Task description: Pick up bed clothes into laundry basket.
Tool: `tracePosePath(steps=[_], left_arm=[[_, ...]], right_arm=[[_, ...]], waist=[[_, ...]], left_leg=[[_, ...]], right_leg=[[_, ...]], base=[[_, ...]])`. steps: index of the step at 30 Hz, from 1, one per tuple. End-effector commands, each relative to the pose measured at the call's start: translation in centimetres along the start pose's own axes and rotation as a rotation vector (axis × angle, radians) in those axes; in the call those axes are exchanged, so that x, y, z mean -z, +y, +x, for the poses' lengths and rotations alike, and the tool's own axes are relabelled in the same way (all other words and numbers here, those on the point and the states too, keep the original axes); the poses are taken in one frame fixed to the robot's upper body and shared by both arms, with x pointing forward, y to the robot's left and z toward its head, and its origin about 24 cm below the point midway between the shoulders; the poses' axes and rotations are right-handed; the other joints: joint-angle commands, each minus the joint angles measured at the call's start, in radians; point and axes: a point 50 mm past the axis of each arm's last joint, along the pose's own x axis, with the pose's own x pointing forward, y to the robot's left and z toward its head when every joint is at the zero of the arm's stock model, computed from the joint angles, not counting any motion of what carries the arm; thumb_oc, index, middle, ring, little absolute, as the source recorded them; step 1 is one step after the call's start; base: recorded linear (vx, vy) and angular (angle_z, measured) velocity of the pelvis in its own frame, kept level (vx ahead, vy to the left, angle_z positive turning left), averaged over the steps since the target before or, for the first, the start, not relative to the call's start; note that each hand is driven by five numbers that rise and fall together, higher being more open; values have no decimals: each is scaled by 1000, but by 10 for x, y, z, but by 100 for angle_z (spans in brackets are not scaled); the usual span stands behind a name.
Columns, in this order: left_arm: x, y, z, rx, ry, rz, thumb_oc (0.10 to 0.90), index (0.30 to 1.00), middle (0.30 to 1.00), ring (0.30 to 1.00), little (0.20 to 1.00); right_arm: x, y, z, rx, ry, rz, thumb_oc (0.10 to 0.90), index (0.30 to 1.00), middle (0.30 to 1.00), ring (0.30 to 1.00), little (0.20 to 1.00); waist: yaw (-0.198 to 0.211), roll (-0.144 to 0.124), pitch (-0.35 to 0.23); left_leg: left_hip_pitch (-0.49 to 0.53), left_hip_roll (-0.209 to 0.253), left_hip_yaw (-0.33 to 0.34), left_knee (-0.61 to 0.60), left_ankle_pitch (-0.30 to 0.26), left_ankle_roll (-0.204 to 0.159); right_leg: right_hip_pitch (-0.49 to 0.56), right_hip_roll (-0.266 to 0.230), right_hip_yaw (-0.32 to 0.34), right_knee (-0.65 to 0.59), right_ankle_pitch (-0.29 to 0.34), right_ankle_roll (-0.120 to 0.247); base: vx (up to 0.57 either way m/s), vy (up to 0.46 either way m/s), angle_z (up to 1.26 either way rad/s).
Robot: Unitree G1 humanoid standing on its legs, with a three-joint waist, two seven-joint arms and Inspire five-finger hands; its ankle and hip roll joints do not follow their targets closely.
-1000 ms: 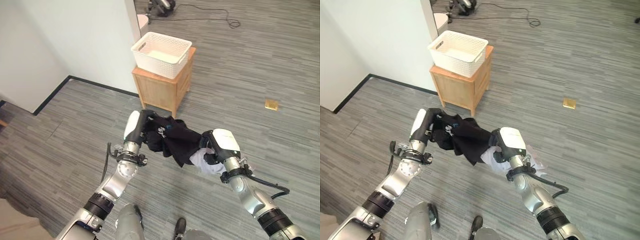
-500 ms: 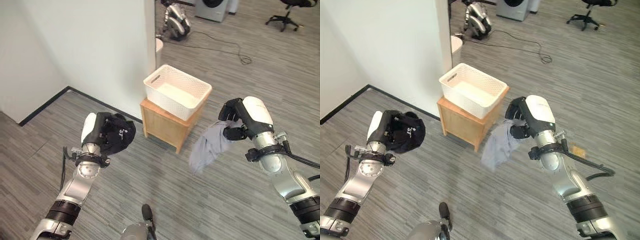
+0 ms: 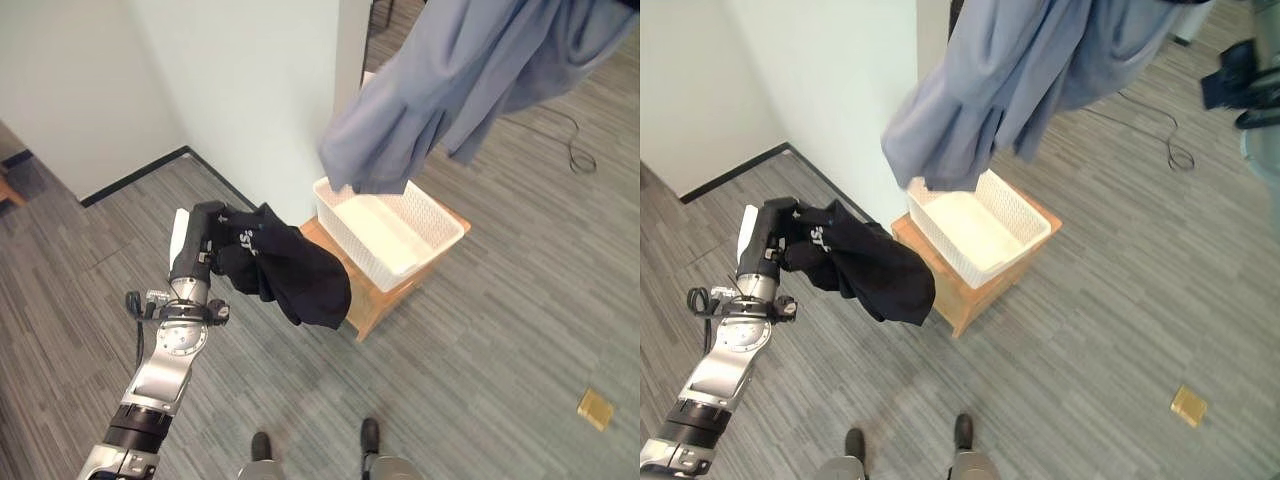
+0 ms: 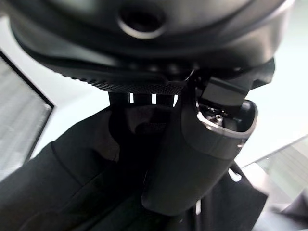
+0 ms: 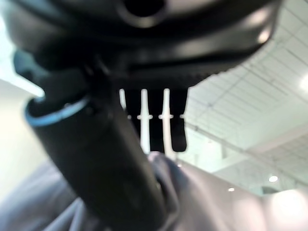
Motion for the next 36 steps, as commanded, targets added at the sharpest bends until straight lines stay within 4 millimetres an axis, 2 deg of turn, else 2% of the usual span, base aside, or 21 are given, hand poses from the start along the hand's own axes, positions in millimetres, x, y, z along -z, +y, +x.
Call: tracePosePath(steps=[1,3,8,9,10,12,13,14,15,16,17,18,19,20,22,25,27,29,32,33,36], left_arm=[[-33,28,3,-62,-207,-3,400,300,300,300,300],[-17,31,-4,-69,-142,-2,400,300,300,300,300],[-5,31,-4,-64,-86,12,400,300,300,300,300],[-1,27,-2,-45,-72,15,400,300,300,300,300],[-1,26,-2,-44,-73,13,400,300,300,300,300],[-4,20,2,-18,-84,11,400,300,300,300,300],[-5,17,5,-8,-88,6,400,300,300,300,300],[-5,17,5,-8,-88,6,400,300,300,300,300],[-5,14,5,13,-87,-1,400,300,300,300,300],[-5,14,5,15,-86,0,400,300,300,300,300],[6,8,-3,42,-42,-3,400,300,300,300,300],[7,8,-4,46,-42,3,400,300,300,300,300],[15,9,-8,70,-13,35,400,300,300,300,300],[16,9,-9,85,-7,42,400,300,300,300,300],[23,12,-13,99,22,54,400,300,300,300,300],[33,17,-17,86,63,71,400,300,300,300,300],[36,21,-19,73,77,83,400,300,300,300,300],[39,20,-21,71,88,88,400,300,300,300,300],[40,18,-22,71,85,89,400,300,300,300,300],[39,15,-23,73,80,84,400,300,300,300,300],[38,13,-23,71,74,69,400,300,300,300,300]], right_arm=[[9,-3,11,89,81,47,400,300,300,300,300],[12,11,17,1,90,46,400,300,300,300,300],[25,41,18,-160,147,-8,400,300,300,300,300],[37,48,14,-202,194,-53,400,300,300,300,300],[37,48,14,-201,194,-55,400,300,300,300,300],[54,50,4,-252,246,-129,400,300,300,300,300],[65,52,-4,-277,290,-156,400,300,300,300,300],[65,52,-4,-277,290,-156,400,300,300,300,300],[84,53,-22,-338,364,-211,400,300,300,300,300],[84,54,-23,-340,364,-210,400,300,300,300,300],[108,66,-56,-427,484,-227,400,300,300,300,300],[108,67,-59,-430,489,-224,400,300,300,300,300],[129,74,-91,-511,611,-254,400,300,300,300,300],[137,78,-108,-554,672,-264,400,300,300,300,300],[147,85,-137,-605,772,-274,400,300,300,300,300],[150,96,-156,-626,839,-268,400,300,300,300,300],[145,103,-154,-602,838,-240,400,300,300,300,300],[140,104,-142,-555,810,-227,400,300,300,300,300],[136,105,-133,-532,783,-220,400,300,300,300,300],[128,109,-121,-509,739,-195,400,300,300,300,300],[122,114,-114,-496,721,-163,400,300,300,300,300]], waist=[[20,-92,-213],[38,-91,-225],[64,-95,-209],[74,-94,-189],[70,-93,-187],[72,-105,-147],[65,-110,-125],[65,-110,-125],[61,-95,-120],[61,-95,-122],[48,-65,-140],[48,-71,-142],[44,-70,-158],[42,-70,-163],[44,-70,-167],[47,-61,-162],[52,-57,-161],[53,-54,-157],[58,-49,-155],[60,-49,-151],[64,-44,-145]], left_leg=[[-8,-21,18,5,-109,-17],[-8,0,5,5,-91,-34],[-30,30,-34,5,-55,-65],[-54,37,-58,24,-33,-71],[-56,36,-64,24,-31,-72],[-138,34,-52,112,-10,-69],[-194,35,-7,155,-2,-64],[-194,35,-7,155,-2,-64],[-235,22,23,133,12,-54],[-232,22,23,127,15,-54],[-197,4,19,42,20,-48],[-193,2,17,33,25,-48],[-188,-8,16,11,21,-47],[-185,-10,21,6,20,-48],[-175,-15,32,5,13,-49],[-164,-19,50,5,3,-48],[-159,-20,75,5,-3,-48],[-161,-22,87,5,-6,-49],[-165,-23,91,5,-6,-48],[-167,-25,92,5,-8,-46],[-176,-25,92,5,-9,-47]], right_leg=[[31,-99,9,7,-16,138],[53,-85,-17,2,-35,134],[81,-60,-76,2,-61,115],[91,-54,-103,2,-72,103],[92,-53,-109,2,-73,102],[104,-61,-135,2,-83,92],[106,-62,-156,2,-89,90],[106,-62,-156,2,-89,90],[106,-46,-170,2,-102,87],[106,-46,-171,2,-102,87],[117,-39,-188,2,-117,93],[119,-39,-191,2,-118,93],[126,-45,-208,2,-121,94],[126,-48,-214,4,-122,93],[128,-55,-228,7,-119,95],[125,-70,-237,5,-112,105],[121,-81,-234,5,-105,113],[116,-89,-237,5,-99,118],[110,-95,-236,3,-95,123],[104,-98,-235,2,-94,126],[94,-101,-236,2,-95,128]], base=[[26,-81,20],[10,-145,8],[-14,-119,25],[-30,-95,56],[-37,-79,71],[-91,-95,104],[-108,-87,105],[-43,-44,119],[21,-3,129],[166,52,120],[154,55,59],[252,96,54],[146,48,62],[188,50,61],[130,14,31],[87,12,-4],[68,20,-21],[39,26,-30],[29,15,-12],[36,7,-12],[32,-5,-11]])
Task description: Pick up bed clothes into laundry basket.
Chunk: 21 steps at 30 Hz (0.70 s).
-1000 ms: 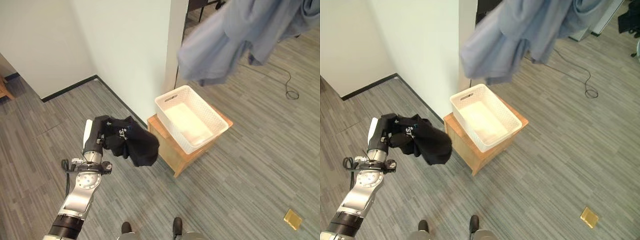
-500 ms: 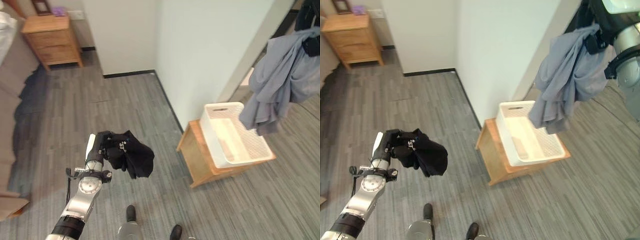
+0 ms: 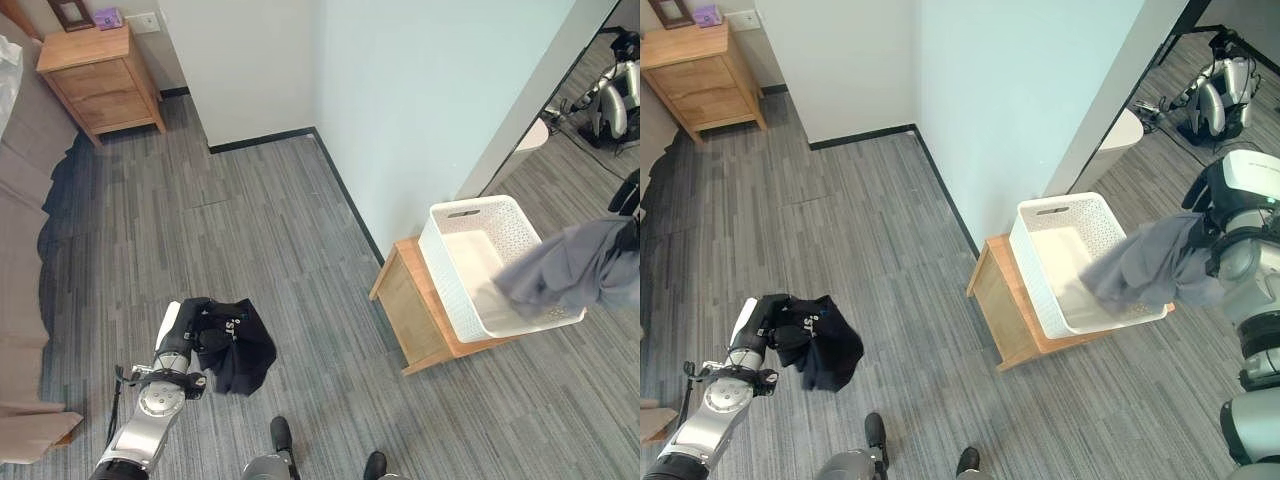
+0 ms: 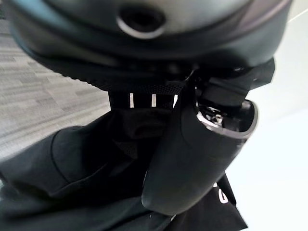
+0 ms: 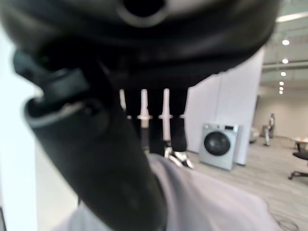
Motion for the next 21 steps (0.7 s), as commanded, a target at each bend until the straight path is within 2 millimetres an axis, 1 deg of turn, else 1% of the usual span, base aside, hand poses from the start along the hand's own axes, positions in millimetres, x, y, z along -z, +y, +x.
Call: tracePosePath(steps=[1,5,7,8,10,11,13,14,15,16,17,18,20,21], left_arm=[[-65,11,11,-38,-330,-20,400,300,300,300,300],[-71,10,14,-45,-352,-34,400,300,300,300,300],[-72,11,14,-50,-356,-34,400,300,300,300,300],[-72,11,14,-51,-356,-35,400,300,300,300,300],[-75,11,17,-60,-366,-40,400,300,300,300,300],[-75,11,17,-61,-366,-41,400,300,300,300,300],[-79,12,20,-70,-377,-47,400,300,300,300,300],[-87,13,22,-80,-404,-53,400,300,300,300,300],[-87,13,22,-82,-406,-55,400,300,300,300,300],[-95,15,24,-95,-435,-68,400,300,300,300,300],[-100,16,26,-105,-448,-82,400,300,300,300,300],[-108,15,29,-112,-474,-105,400,300,300,300,300],[-115,12,31,-107,-497,-119,400,300,300,300,300],[-119,12,32,-108,-508,-122,400,300,300,300,300]], right_arm=[[-25,-84,15,348,-54,78,400,300,300,300,300],[-31,-88,18,360,-54,110,400,300,300,300,300],[-32,-86,19,356,-47,115,400,300,300,300,300],[-33,-86,20,357,-48,115,400,300,300,300,300],[-41,-86,22,352,-60,118,400,300,300,300,300],[-41,-87,22,354,-61,118,400,300,300,300,300],[-45,-84,23,346,-62,123,400,300,300,300,300],[-48,-76,26,323,-55,123,400,300,300,300,300],[-49,-78,26,325,-57,123,400,300,300,300,300],[-55,-70,29,292,-54,117,400,300,300,300,300],[-61,-68,30,287,-61,120,400,300,300,300,300],[-63,-68,33,274,-44,118,400,300,300,300,300],[-62,-69,35,262,-29,52,400,300,300,300,300],[-64,-73,37,267,-29,17,400,300,300,300,300]], waist=[[39,-51,-97],[46,-45,-71],[48,-38,-58],[48,-37,-60],[50,-30,-36],[50,-29,-36],[48,-21,-18],[53,-13,13],[53,-12,13],[56,-1,45],[59,2,56],[70,9,77],[77,17,93],[77,24,95]], left_leg=[[-25,80,-22,-10,-19,-122],[-63,82,-31,-10,-11,-126],[-82,84,-34,-10,-7,-127],[-85,84,-34,-10,-6,-127],[-108,88,-37,-10,0,-128],[-110,89,-36,-10,1,-128],[-123,92,-37,-10,4,-129],[-141,92,-38,-10,9,-129],[-143,93,-36,-10,9,-129],[-161,96,-31,-10,17,-131],[-173,99,-26,-10,20,-132],[-197,105,-18,-10,30,-135],[-215,103,-17,-10,35,-138],[-221,103,-16,-10,32,-141]], right_leg=[[42,-44,-9,4,-2,76],[3,-44,-5,4,2,77],[-16,-43,2,4,4,77],[-19,-42,3,4,4,77],[-44,-43,13,4,7,75],[-47,-42,14,4,8,74],[-65,-43,19,4,12,73],[-87,-47,25,4,21,75],[-91,-47,27,4,23,75],[-125,-49,39,4,36,74],[-145,-50,47,4,44,75],[-173,-53,57,4,55,76],[-192,-58,59,4,59,79],[-199,-60,59,4,56,82]], base=[[13,-29,-7],[-40,-34,-1],[-38,-19,-3],[-86,-15,-4],[-88,-7,-3],[-55,0,-7],[-114,8,-4],[-131,11,1],[-214,20,-11],[-158,21,-12],[-243,40,-25],[-159,38,-16],[-89,45,-16],[-9,66,-17]])
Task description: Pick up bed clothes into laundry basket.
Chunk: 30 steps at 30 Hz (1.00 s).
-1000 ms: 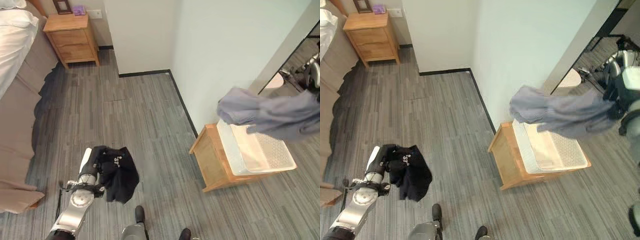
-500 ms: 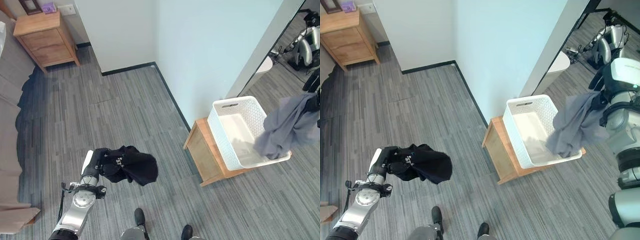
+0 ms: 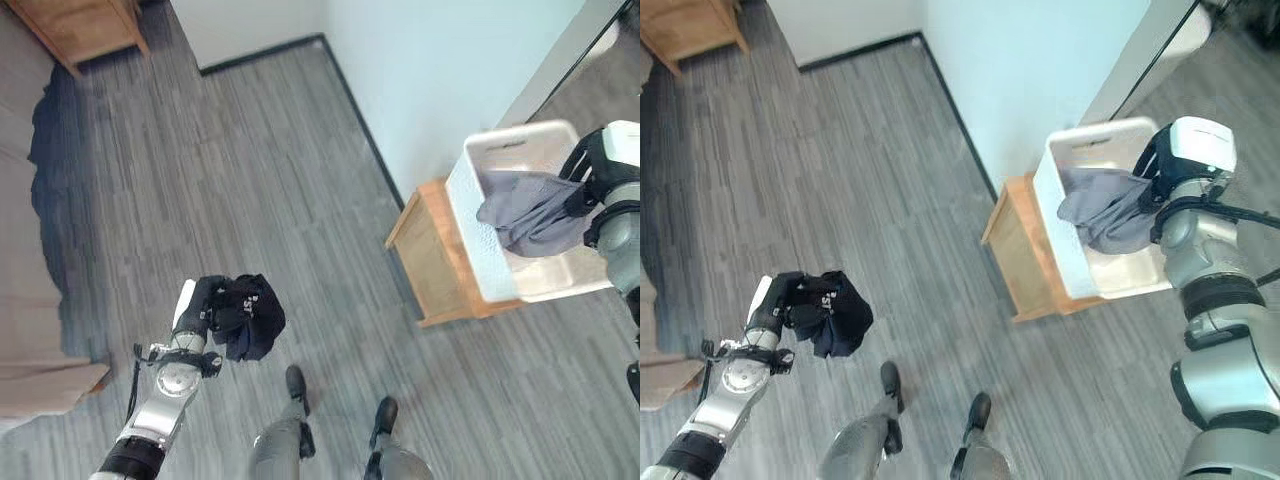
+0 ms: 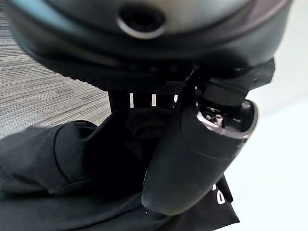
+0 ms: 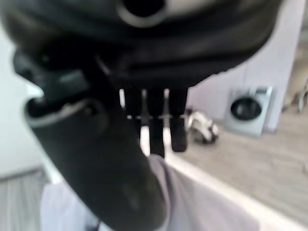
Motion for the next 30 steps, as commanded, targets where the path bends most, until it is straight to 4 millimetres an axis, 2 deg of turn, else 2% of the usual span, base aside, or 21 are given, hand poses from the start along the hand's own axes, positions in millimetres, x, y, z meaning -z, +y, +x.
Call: tracePosePath(steps=[1,3,4,5,6,8,13,16,18,20,21,23,26,27,28,30], left_arm=[[-77,18,22,-96,-367,-66,400,300,300,300,300],[-80,18,24,-94,-377,-56,400,300,300,300,300],[-85,20,26,-111,-394,-48,400,300,300,300,300],[-85,20,26,-112,-396,-48,400,300,300,300,300],[-86,22,26,-123,-401,-37,400,300,300,300,300],[-88,23,25,-127,-410,-37,400,300,300,300,300],[-106,14,26,-107,-473,-10,400,300,300,300,300],[-125,7,30,-80,-531,36,400,300,300,300,300],[-141,-2,31,-49,-582,87,400,300,300,300,300],[-142,-2,32,-43,-587,93,400,300,300,300,300],[-147,-3,31,-35,-602,119,400,300,300,300,300],[-150,-2,29,-31,-616,117,400,300,300,300,300],[-149,0,28,-35,-609,108,400,300,300,300,300],[-151,2,27,-54,-615,98,400,300,300,300,300],[-155,5,26,-79,-632,100,400,300,300,300,300],[-164,6,24,-112,-670,87,400,300,300,300,300]], right_arm=[[-8,-103,16,298,-9,-105,800,900,900,900,900],[-9,-109,16,314,-18,-136,800,900,900,900,900],[-14,-123,13,368,-55,-176,800,900,900,900,900],[-14,-124,13,369,-55,-177,800,900,900,900,900],[-21,-140,9,429,-97,-186,800,900,900,900,900],[-25,-154,3,497,-138,-175,800,900,900,900,900],[-23,-178,-27,646,-240,-208,800,900,900,900,900],[0,-178,-41,629,-212,-182,800,900,900,900,900],[4,-167,-49,576,-237,-230,800,900,900,900,900],[8,-166,-51,574,-228,-227,800,900,900,900,900],[1,-151,-53,498,-264,-250,800,900,900,900,900],[-6,-136,-58,445,-305,-226,800,900,900,900,900],[-21,-108,-65,402,-388,-80,800,900,900,900,900],[-32,-102,-70,422,-432,10,800,900,900,900,900],[-42,-88,-87,445,-492,173,800,900,900,900,900],[-42,-56,-104,389,-508,304,800,900,900,900,900]], waist=[[9,-36,-32],[6,-34,-34],[-2,-28,-46],[-1,-26,-46],[-14,-22,-61],[-32,-21,-80],[-108,-34,-123],[-150,-58,-143],[-198,-70,-147],[-187,-77,-144],[-209,-75,-145],[-205,-78,-146],[-202,-74,-160],[-206,-63,-167],[-222,-54,-179],[-241,-38,-193]], left_leg=[[-19,85,-43,-11,5,-157],[-23,84,-42,-11,3,-158],[-21,78,-37,-11,-3,-157],[-25,79,-36,-11,2,-155],[-14,71,-30,-11,-11,-152],[9,63,-25,-11,-37,-148],[97,43,7,-11,-94,-127],[147,37,39,-11,-111,-114],[209,39,76,-11,-139,-106],[209,41,81,-11,-132,-105],[256,51,118,-11,-150,-103],[294,58,160,-10,-152,-105],[344,75,216,-7,-158,-109],[354,78,227,-6,-158,-110],[369,89,233,-5,-158,-114],[381,96,232,-3,-151,-114]], right_leg=[[34,-74,-10,4,14,95],[30,-79,-9,4,15,99],[28,-90,-6,4,15,105],[24,-89,-5,4,20,104],[29,-100,-3,4,18,110],[43,-110,2,4,16,119],[88,-136,26,4,29,146],[113,-141,39,4,53,148],[137,-137,43,29,67,146],[132,-136,48,30,72,143],[129,-132,22,55,69,142],[117,-133,-15,72,84,138],[120,-127,-65,57,95,129],[122,-127,-75,47,97,127],[135,-120,-78,25,95,121],[146,-108,-62,16,76,117]], base=[[21,64,-16],[19,65,0],[5,59,-4],[38,118,-9],[43,90,-10],[110,109,-9],[126,78,-7],[111,14,-16],[92,5,-20],[36,16,-43],[46,19,-74],[49,-1,-109],[60,-38,-135],[85,-70,-134],[84,-70,-94],[63,-75,-47]])
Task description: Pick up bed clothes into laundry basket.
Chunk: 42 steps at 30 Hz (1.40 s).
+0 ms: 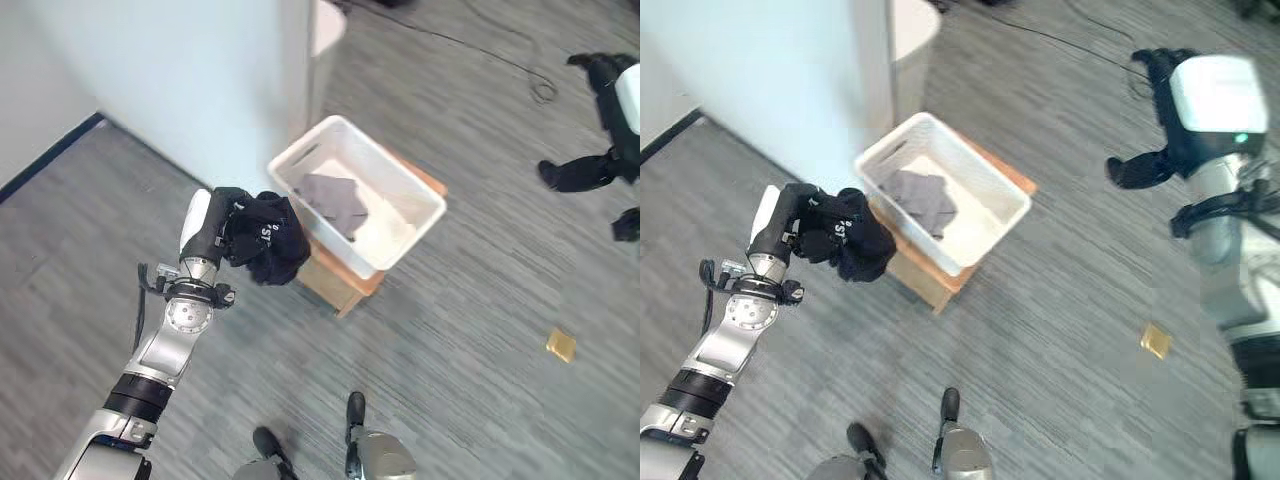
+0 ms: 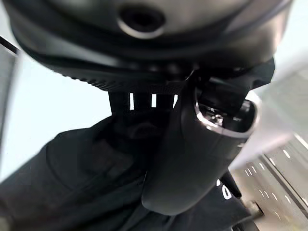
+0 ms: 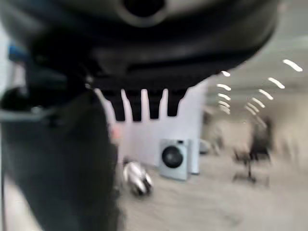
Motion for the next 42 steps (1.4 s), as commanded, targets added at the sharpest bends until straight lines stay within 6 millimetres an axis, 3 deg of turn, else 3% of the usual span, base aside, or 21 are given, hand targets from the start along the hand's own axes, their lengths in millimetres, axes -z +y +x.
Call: tracePosePath(steps=[1,2,3,6,7,9,11,12,13,14,16,18,19,21,22,24,28,33,39,42], left_arm=[[-56,15,13,-132,-285,-31,400,300,300,300,300],[-56,14,12,-127,-284,-29,400,300,300,300,300],[-57,17,9,-154,-300,-9,400,300,300,300,300],[-64,20,8,-186,-338,3,400,300,300,300,300],[-69,19,9,-193,-362,2,400,300,300,300,300],[-75,25,11,-239,-383,-6,400,300,300,300,300],[-83,27,13,-261,-413,-26,400,300,300,300,300],[-87,24,13,-264,-427,-61,400,300,300,300,300],[-88,25,14,-265,-429,-59,400,300,300,300,300],[-95,17,15,-254,-445,-120,400,300,300,300,300],[-103,6,19,-221,-460,-156,400,300,300,300,300],[-109,-8,20,-183,-467,-188,400,300,300,300,300],[-115,-13,23,-165,-483,-189,400,300,300,300,300],[-115,-13,23,-165,-484,-189,400,300,300,300,300],[-121,-19,26,-141,-494,-189,400,300,300,300,300],[-124,-40,39,-53,-461,-144,400,300,300,300,300],[-124,-48,51,-24,-431,-96,400,300,300,300,300],[-125,-52,70,-29,-395,-12,400,300,300,300,300],[-146,-21,91,-119,-454,91,400,300,300,300,300],[-148,-10,102,-152,-431,151,400,300,300,300,300]], right_arm=[[-13,6,-18,5,-126,47,800,900,900,900,900],[-12,7,-20,3,-123,48,800,900,900,900,900],[3,50,-58,-154,-12,129,800,900,900,900,900],[19,114,-137,-487,186,259,800,900,900,900,900],[32,145,-194,-696,336,272,800,900,900,900,900],[38,169,-243,-858,473,264,800,900,900,900,900],[44,183,-282,-995,558,203,800,900,900,900,900],[50,188,-296,-1043,599,143,800,900,900,900,900],[49,190,-295,-1040,597,145,800,900,900,900,900],[51,198,-320,-1129,669,101,800,900,900,900,900],[54,206,-335,-1203,727,43,800,900,900,900,900],[57,205,-352,-1283,752,-21,800,900,900,900,900],[60,205,-354,-1291,766,-35,800,900,900,900,900],[60,205,-354,-1291,766,-35,800,900,900,900,900],[60,204,-363,-1318,800,-34,800,900,900,900,900],[52,197,-403,-1400,958,-3,800,900,900,900,900],[53,191,-417,-1413,1050,5,800,900,900,900,900],[57,188,-417,-1399,1074,-2,800,900,900,900,900],[61,192,-406,-1386,1051,-7,800,900,900,900,900],[60,191,-407,-1400,1047,-7,800,900,900,900,900]], waist=[[16,47,-184],[20,44,-187],[9,58,-198],[-4,74,-201],[-7,74,-193],[4,76,-176],[23,71,-162],[47,67,-154],[45,64,-153],[72,59,-143],[101,59,-142],[133,72,-136],[136,77,-131],[137,77,-130],[130,79,-136],[95,82,-177],[70,82,-186],[45,87,-190],[19,106,-189],[7,111,-184]], left_leg=[[-1,114,-9,-12,-84,-109],[1,115,-8,-12,-84,-110],[17,125,6,-12,-75,-118],[26,152,19,1,-45,-139],[-1,200,12,94,-15,-167],[-47,248,-38,217,46,-198],[-103,257,-129,299,91,-204],[-130,236,-193,315,84,-196],[-135,234,-194,315,89,-192],[-175,186,-295,289,44,-173],[-180,116,-389,176,-10,-147],[-196,50,-510,99,-24,-138],[-181,44,-532,67,-7,-140],[-179,44,-531,65,-6,-140],[-166,48,-529,50,-8,-137],[-89,57,-483,-21,-1,-129],[-77,54,-454,-21,-14,-124],[-83,49,-432,-21,-24,-117],[-96,35,-411,-21,-51,-112],[-101,32,-398,-21,-58,-109]], right_leg=[[19,-96,-25,13,25,161],[20,-94,-25,13,24,160],[25,-81,-13,11,18,156],[38,-56,-9,11,-5,141],[60,-31,-11,9,-29,115],[81,0,11,5,-48,88],[90,13,22,3,-57,67],[102,11,30,3,-65,65],[98,10,27,3,-61,64],[117,1,40,3,-70,69],[121,-12,61,3,-71,85],[127,0,98,3,-74,86],[127,5,109,3,-70,88],[128,5,109,3,-70,88],[130,7,113,4,-72,89],[156,9,108,3,-84,95],[150,0,121,3,-78,103],[127,-9,138,3,-69,114],[97,-34,145,3,-65,135],[83,-40,154,3,-60,142]], base=[[26,-47,-21],[37,-81,-5],[36,-97,-3],[16,-167,-35],[24,-209,-1],[44,-176,-5],[7,-95,-49],[-12,-43,-39],[39,13,-11],[57,58,-12],[116,93,-13],[87,59,-33],[-2,25,-46],[-4,12,-62],[123,24,-52],[270,70,16],[93,36,-8],[42,27,-18],[19,38,-8],[-6,57,-8]])
